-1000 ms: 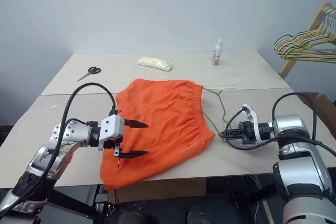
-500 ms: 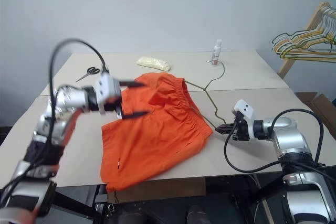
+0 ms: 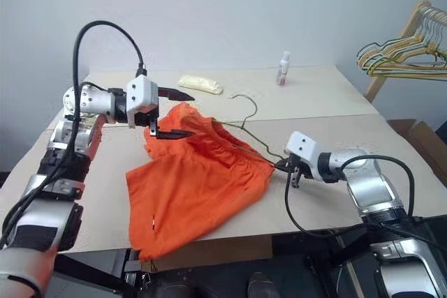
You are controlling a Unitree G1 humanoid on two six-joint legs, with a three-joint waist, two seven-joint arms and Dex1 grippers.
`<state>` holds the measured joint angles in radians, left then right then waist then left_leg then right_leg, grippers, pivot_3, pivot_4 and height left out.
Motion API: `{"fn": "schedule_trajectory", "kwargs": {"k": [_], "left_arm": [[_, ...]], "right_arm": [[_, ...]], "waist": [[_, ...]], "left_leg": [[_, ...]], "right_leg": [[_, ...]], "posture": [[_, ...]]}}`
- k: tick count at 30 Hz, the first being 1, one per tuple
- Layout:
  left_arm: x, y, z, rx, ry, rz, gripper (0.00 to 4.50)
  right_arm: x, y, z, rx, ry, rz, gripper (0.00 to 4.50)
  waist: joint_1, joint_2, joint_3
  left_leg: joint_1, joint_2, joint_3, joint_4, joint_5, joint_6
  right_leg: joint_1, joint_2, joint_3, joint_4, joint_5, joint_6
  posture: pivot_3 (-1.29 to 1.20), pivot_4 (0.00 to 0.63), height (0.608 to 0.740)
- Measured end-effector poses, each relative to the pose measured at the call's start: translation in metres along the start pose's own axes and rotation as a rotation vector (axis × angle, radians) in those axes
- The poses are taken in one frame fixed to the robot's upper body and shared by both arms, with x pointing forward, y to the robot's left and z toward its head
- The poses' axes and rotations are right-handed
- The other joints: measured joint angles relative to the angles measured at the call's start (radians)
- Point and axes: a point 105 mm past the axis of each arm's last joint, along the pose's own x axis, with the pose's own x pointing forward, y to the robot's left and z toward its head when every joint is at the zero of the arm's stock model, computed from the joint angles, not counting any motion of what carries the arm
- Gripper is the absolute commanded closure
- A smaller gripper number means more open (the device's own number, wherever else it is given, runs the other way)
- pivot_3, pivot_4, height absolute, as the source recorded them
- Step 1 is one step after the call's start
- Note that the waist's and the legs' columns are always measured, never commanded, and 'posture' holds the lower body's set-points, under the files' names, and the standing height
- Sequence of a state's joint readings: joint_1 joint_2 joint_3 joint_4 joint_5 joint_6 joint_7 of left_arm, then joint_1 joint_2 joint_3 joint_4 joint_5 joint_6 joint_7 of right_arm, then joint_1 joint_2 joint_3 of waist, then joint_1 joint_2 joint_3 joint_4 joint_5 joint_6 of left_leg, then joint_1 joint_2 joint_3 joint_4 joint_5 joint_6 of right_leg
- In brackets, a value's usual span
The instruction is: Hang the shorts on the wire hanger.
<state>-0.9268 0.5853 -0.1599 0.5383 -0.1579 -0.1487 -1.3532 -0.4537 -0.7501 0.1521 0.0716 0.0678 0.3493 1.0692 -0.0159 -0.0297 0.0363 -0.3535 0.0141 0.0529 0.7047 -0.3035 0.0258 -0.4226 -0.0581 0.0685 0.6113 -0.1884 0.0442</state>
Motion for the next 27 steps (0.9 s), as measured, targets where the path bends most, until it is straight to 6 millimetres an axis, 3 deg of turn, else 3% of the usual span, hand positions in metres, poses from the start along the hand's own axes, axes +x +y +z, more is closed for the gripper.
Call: {"fn": "schedule_trajectory", "kwargs": {"k": [10, 13, 23, 25, 27], "left_arm": [[0.009, 0.001, 0.000, 0.007, 0.064, -0.110, 0.02], [0.011, -0.005, -0.009, -0.036, 0.106, -0.160, 0.62], [0.018, -0.009, -0.026, -0.075, 0.193, -0.207, 3.98], [0.019, -0.012, -0.026, -0.063, 0.197, -0.233, 4.49], [0.019, -0.013, -0.026, -0.057, 0.198, -0.243, 4.49]], "right_arm": [[0.002, 0.002, 0.015, -0.052, 0.038, 0.009, 4.50], [0.002, 0.004, 0.015, -0.089, 0.064, 0.010, 4.50], [0.000, 0.015, 0.024, -0.161, 0.054, 0.044, 4.50], [-0.001, 0.014, 0.024, -0.160, 0.058, 0.038, 4.50], [-0.001, 0.014, 0.024, -0.163, 0.059, 0.037, 4.50]], "waist": [[-0.003, 0.000, 0.000], [-0.004, 0.000, 0.000], [-0.007, 0.000, 0.000], [-0.008, 0.000, 0.000], [-0.009, 0.000, 0.000]], "left_leg": [[0.000, 0.000, 0.000, 0.000, 0.000, 0.000], [0.000, 0.000, 0.000, 0.000, 0.000, 0.000], [-0.001, 0.000, 0.000, 0.000, 0.000, 0.000], [-0.001, 0.000, 0.000, 0.000, 0.000, 0.000], [-0.001, 0.000, 0.000, 0.000, 0.000, 0.000]], "right_leg": [[0.000, 0.000, 0.000, 0.000, 0.000, 0.000], [0.000, 0.000, 0.000, 0.000, 0.000, 0.000], [-0.001, 0.000, 0.000, 0.000, 0.000, 0.000], [-0.001, 0.000, 0.000, 0.000, 0.000, 0.000], [-0.001, 0.000, 0.000, 0.000, 0.000, 0.000]], "posture": [[0.00, 0.000, 0.740], [-0.01, 0.000, 0.740], [-0.02, 0.000, 0.740], [-0.02, 0.000, 0.740], [-0.02, 0.000, 0.740]]}}
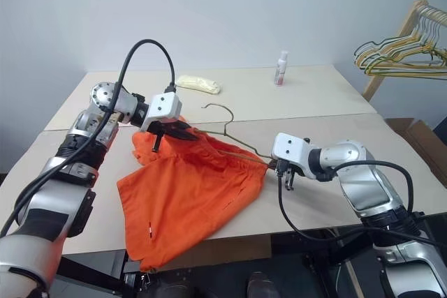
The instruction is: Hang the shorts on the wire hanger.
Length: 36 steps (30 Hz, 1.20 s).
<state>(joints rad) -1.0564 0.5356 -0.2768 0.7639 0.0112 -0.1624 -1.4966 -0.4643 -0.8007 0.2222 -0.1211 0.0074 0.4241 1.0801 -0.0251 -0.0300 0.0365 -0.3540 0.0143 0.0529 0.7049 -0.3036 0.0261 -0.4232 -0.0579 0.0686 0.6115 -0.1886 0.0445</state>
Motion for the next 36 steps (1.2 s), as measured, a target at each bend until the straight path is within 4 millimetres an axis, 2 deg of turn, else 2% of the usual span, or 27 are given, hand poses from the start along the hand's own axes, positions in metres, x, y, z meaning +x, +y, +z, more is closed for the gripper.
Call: {"fn": "schedule_trajectory", "kwargs": {"k": [4, 9, 12, 15, 19, 22, 24, 28, 36], "left_arm": [[0.000, -0.001, 0.001, 0.018, 0.000, -0.008, 4.49], [-0.003, 0.002, 0.003, 0.044, -0.011, 0.017, 4.50], [-0.006, 0.004, 0.003, 0.047, -0.013, 0.039, 4.50], [-0.011, 0.006, 0.002, 0.044, -0.012, 0.063, 4.50], [-0.013, 0.008, 0.001, 0.038, -0.018, 0.087, 4.50], [-0.013, 0.010, -0.002, 0.020, -0.019, 0.108, 4.50], [-0.014, 0.010, -0.004, 0.010, -0.021, 0.115, 4.50], [-0.012, 0.010, -0.003, 0.011, -0.026, 0.115, 4.50], [-0.013, 0.012, -0.003, 0.010, -0.027, 0.129, 4.50]], "right_arm": [[-0.001, -0.001, 0.000, -0.036, 0.003, -0.019, 4.50], [-0.001, -0.004, 0.003, -0.118, -0.020, -0.055, 3.04], [-0.004, -0.007, -0.003, -0.084, -0.017, -0.070, 1.92], [-0.017, -0.016, -0.011, -0.007, -0.026, -0.130, 0.95], [-0.043, -0.034, -0.030, 0.232, -0.045, -0.264, 0.95], [-0.048, -0.020, -0.044, 0.450, -0.115, -0.243, 0.95], [-0.042, -0.004, -0.046, 0.572, -0.168, -0.186, 0.95], [-0.014, 0.016, -0.042, 0.762, -0.273, -0.120, 0.95], [0.037, 0.040, -0.028, 0.951, -0.335, -0.034, 0.95]], "waist": [[-0.003, 0.000, 0.000], [-0.012, 0.000, 0.000], [-0.014, 0.000, 0.000], [-0.015, 0.000, 0.000], [-0.014, 0.000, 0.000], [-0.013, 0.000, 0.000], [-0.016, 0.000, 0.000], [-0.022, 0.000, 0.000], [-0.017, 0.000, 0.000]], "left_leg": [[0.000, 0.000, 0.000, 0.000, 0.000, 0.000], [0.000, 0.000, 0.000, 0.000, 0.000, 0.000], [0.000, 0.000, 0.000, 0.000, 0.000, 0.000], [0.000, 0.000, 0.000, 0.000, 0.000, 0.000], [0.000, 0.000, 0.000, 0.000, 0.000, 0.000], [0.000, 0.000, -0.001, 0.000, 0.000, 0.001], [0.000, 0.000, -0.001, 0.000, 0.000, 0.001], [0.001, 0.000, -0.001, 0.000, 0.000, 0.001], [0.000, 0.000, -0.001, 0.000, 0.000, 0.001]], "right_leg": [[0.000, 0.000, 0.000, 0.000, 0.000, 0.000], [0.000, 0.000, 0.000, 0.000, 0.000, 0.000], [0.000, 0.000, 0.000, 0.000, 0.000, 0.000], [0.000, 0.000, 0.000, 0.000, 0.000, 0.000], [0.000, 0.000, 0.000, 0.000, 0.000, 0.000], [0.001, 0.000, 0.000, 0.000, 0.000, 0.000], [0.001, 0.000, 0.001, 0.000, 0.000, 0.000], [0.001, 0.000, 0.001, 0.002, 0.000, 0.000], [0.000, 0.000, 0.001, 0.001, 0.000, 0.000]], "posture": [[-0.02, 0.000, 0.740], [-0.02, 0.000, 0.740], [-0.02, 0.000, 0.740], [-0.02, 0.000, 0.740], [-0.01, 0.000, 0.740], [-0.01, 0.000, 0.740], [-0.01, 0.000, 0.740], [-0.01, 0.000, 0.740], [0.01, 0.000, 0.740]]}}
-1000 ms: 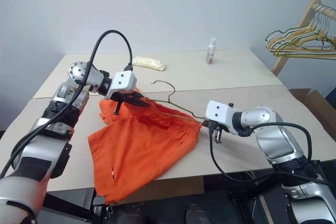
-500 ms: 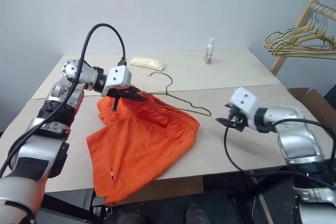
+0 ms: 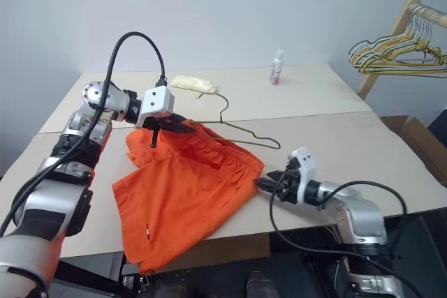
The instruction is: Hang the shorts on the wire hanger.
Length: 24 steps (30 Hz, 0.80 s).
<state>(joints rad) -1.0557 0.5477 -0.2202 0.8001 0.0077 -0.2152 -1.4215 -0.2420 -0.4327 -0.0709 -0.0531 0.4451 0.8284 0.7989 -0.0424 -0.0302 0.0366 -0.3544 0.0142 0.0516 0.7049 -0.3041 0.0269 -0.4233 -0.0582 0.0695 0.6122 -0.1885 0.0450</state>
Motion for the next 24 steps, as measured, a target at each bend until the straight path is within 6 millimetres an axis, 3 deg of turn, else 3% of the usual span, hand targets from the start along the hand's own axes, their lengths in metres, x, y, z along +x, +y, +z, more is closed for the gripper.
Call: {"fn": "schedule_trajectory", "kwargs": {"k": [4, 11, 19, 24], "left_arm": [[0.001, 0.002, 0.000, -0.002, -0.001, 0.023, 4.50], [-0.002, 0.004, -0.001, -0.004, 0.005, 0.040, 4.50], [-0.018, -0.003, 0.006, -0.003, -0.098, -0.021, 4.50], [-0.029, -0.010, 0.009, 0.006, -0.139, -0.074, 4.50]], "right_arm": [[0.015, -0.002, 0.006, 0.058, -0.028, -0.003, 1.89], [0.015, -0.006, 0.007, 0.097, -0.052, -0.020, 4.48], [0.004, -0.013, 0.011, 0.092, -0.059, -0.034, 4.48], [-0.025, -0.025, 0.027, -0.002, -0.056, -0.023, 4.48]], "waist": [[0.000, 0.000, 0.000], [0.002, 0.000, 0.000], [0.000, 0.000, 0.000], [0.002, 0.000, 0.000]], "left_leg": [[0.000, 0.000, 0.000, 0.000, 0.000, 0.000], [0.000, 0.000, -0.001, 0.000, 0.000, 0.000], [0.000, 0.000, -0.001, 0.000, 0.000, 0.000], [0.000, 0.000, -0.001, 0.000, 0.000, 0.000]], "right_leg": [[0.000, 0.000, 0.000, 0.000, 0.000, 0.000], [0.000, 0.000, -0.001, 0.000, 0.000, 0.000], [0.000, 0.000, -0.001, 0.000, 0.000, 0.000], [0.001, 0.000, -0.001, 0.000, 0.000, 0.001]], "posture": [[0.02, 0.000, 0.740], [0.02, 0.000, 0.740], [0.02, 0.000, 0.740], [0.02, 0.000, 0.740]]}}
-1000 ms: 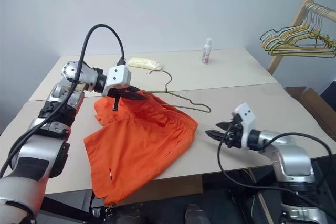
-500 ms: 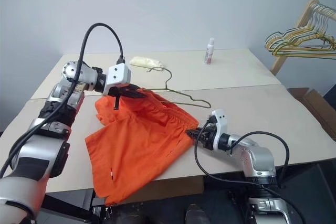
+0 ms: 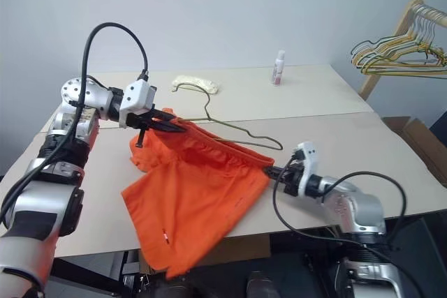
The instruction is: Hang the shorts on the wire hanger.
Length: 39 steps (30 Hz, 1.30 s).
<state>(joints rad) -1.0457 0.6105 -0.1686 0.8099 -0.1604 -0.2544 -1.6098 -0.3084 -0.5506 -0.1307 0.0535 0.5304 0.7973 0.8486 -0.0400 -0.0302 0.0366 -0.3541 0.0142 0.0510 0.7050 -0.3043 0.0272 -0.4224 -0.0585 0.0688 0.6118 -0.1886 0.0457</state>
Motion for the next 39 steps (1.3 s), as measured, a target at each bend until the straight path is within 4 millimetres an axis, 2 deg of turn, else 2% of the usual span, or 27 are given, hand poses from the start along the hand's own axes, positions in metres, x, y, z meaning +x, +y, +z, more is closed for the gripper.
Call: {"fn": "schedule_trajectory", "kwargs": {"k": [7, 14, 17, 21, 25, 33, 39], "left_arm": [[0.001, -0.005, -0.012, 0.024, 0.061, -0.032, 4.50], [0.007, -0.003, -0.024, 0.051, 0.134, -0.010, 4.50], [0.011, -0.002, -0.031, 0.073, 0.182, 0.005, 4.50], [0.015, 0.002, -0.029, 0.112, 0.202, 0.019, 4.50], [0.016, 0.014, -0.021, 0.167, 0.231, 0.064, 4.50], [0.024, 0.017, -0.019, 0.200, 0.240, 0.078, 4.50], [0.030, 0.018, -0.016, 0.204, 0.222, 0.078, 4.50]], "right_arm": [[-0.023, 0.002, 0.014, -0.140, 0.041, 0.076, 4.48], [-0.033, 0.009, 0.019, -0.297, 0.101, 0.099, 4.48], [-0.035, 0.014, 0.023, -0.458, 0.145, 0.088, 4.48], [-0.032, 0.015, 0.036, -0.723, 0.194, 0.020, 4.48], [-0.030, 0.024, 0.059, -0.915, 0.194, -0.002, 4.48], [-0.022, 0.043, 0.093, -1.076, 0.159, 0.006, 4.48], [-0.010, 0.047, 0.088, -1.144, 0.202, 0.014, 4.48]], "waist": [[-0.001, 0.000, 0.000], [0.000, 0.000, 0.000], [0.000, 0.000, 0.000], [-0.002, 0.000, 0.000], [-0.001, 0.000, 0.000], [-0.001, 0.000, 0.000], [-0.001, 0.000, 0.000]], "left_leg": [[0.000, 0.000, 0.000, 0.000, 0.000, 0.000], [0.000, 0.000, 0.001, 0.000, 0.000, 0.000], [0.000, 0.000, 0.001, 0.000, 0.000, 0.000], [0.000, 0.000, 0.002, 0.000, 0.000, 0.000], [0.000, 0.000, 0.002, 0.000, 0.000, 0.000], [-0.001, 0.000, 0.002, 0.000, 0.000, 0.000], [0.000, 0.000, 0.002, 0.000, 0.000, 0.000]], "right_leg": [[0.000, 0.000, 0.000, 0.000, 0.000, 0.000], [0.000, 0.000, 0.000, 0.000, 0.000, 0.000], [-0.001, 0.000, 0.000, 0.000, 0.000, 0.000], [-0.001, 0.000, 0.000, 0.000, -0.001, 0.002], [-0.001, 0.000, 0.000, 0.000, 0.000, 0.001], [-0.001, 0.000, 0.000, 0.000, 0.000, 0.000], [-0.001, 0.000, 0.000, 0.000, 0.000, 0.000]], "posture": [[0.01, 0.000, 0.740], [-0.01, 0.000, 0.740], [-0.01, 0.000, 0.740], [-0.02, 0.000, 0.740], [-0.02, 0.000, 0.740], [-0.02, 0.000, 0.740], [-0.02, 0.000, 0.740]]}}
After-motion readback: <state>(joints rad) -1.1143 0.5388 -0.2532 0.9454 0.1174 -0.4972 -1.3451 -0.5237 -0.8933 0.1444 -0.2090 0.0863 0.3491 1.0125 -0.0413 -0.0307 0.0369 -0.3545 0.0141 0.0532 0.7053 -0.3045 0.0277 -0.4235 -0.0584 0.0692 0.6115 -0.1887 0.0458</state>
